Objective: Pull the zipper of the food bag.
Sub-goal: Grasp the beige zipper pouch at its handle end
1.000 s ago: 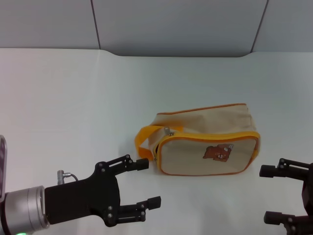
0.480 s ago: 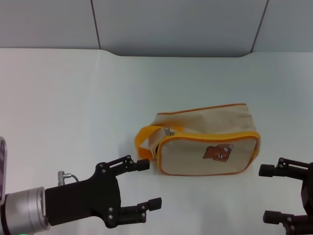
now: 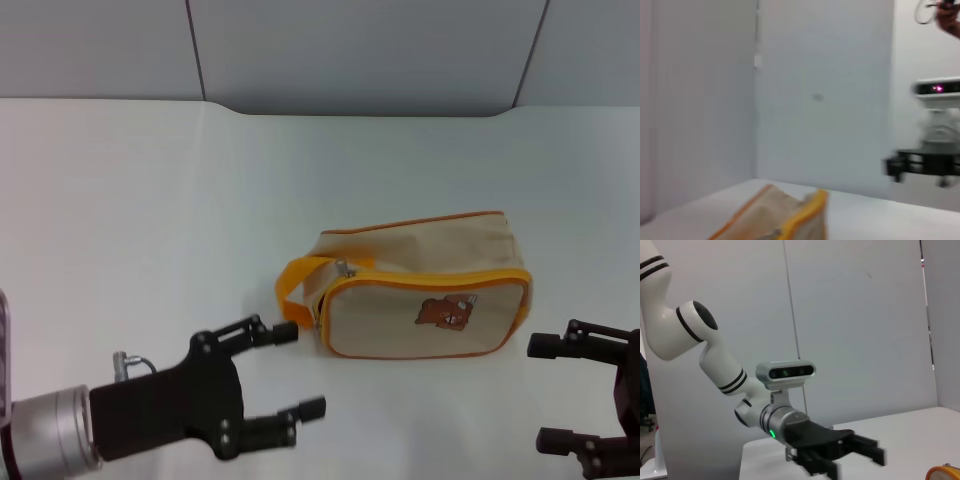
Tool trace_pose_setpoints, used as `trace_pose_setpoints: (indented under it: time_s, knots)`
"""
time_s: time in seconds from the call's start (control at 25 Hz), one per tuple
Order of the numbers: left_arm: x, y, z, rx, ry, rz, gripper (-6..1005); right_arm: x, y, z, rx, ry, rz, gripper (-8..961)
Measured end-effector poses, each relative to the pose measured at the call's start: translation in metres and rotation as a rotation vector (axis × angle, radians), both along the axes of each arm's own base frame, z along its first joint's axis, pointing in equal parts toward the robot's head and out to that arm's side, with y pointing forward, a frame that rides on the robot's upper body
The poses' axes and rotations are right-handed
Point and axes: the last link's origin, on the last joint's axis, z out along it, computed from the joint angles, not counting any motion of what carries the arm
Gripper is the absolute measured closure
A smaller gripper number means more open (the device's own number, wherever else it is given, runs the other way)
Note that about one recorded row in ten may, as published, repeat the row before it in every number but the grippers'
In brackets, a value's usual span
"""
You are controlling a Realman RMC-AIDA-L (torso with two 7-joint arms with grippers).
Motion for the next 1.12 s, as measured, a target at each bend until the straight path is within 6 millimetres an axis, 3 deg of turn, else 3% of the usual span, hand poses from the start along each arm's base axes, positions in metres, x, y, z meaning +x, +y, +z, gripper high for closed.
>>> trace_pose_setpoints:
  time_s: [0.16,0.48,0.88,1.12]
  knots:
    - [-0.002,0.004,-0.012,0.073,-0.018,0.099,294,-0.001,0.0,-0.001,0.0,0.001,0.002,149]
    - [0.012,-0.001,-0.063,0.292,0.041,0.232,313,-0.001,0.0,-0.001,-0.001,0.001,0.001,155]
    - [0.029,0.002,-0.081,0.304,0.079,0.256,336,0.0,-0.002,-0.002,0.0,0.002,-0.001,162]
    - [0.032,0.02,-0.082,0.31,0.1,0.294,349,0.0,-0.003,-0.002,0.003,0.004,0.0,166]
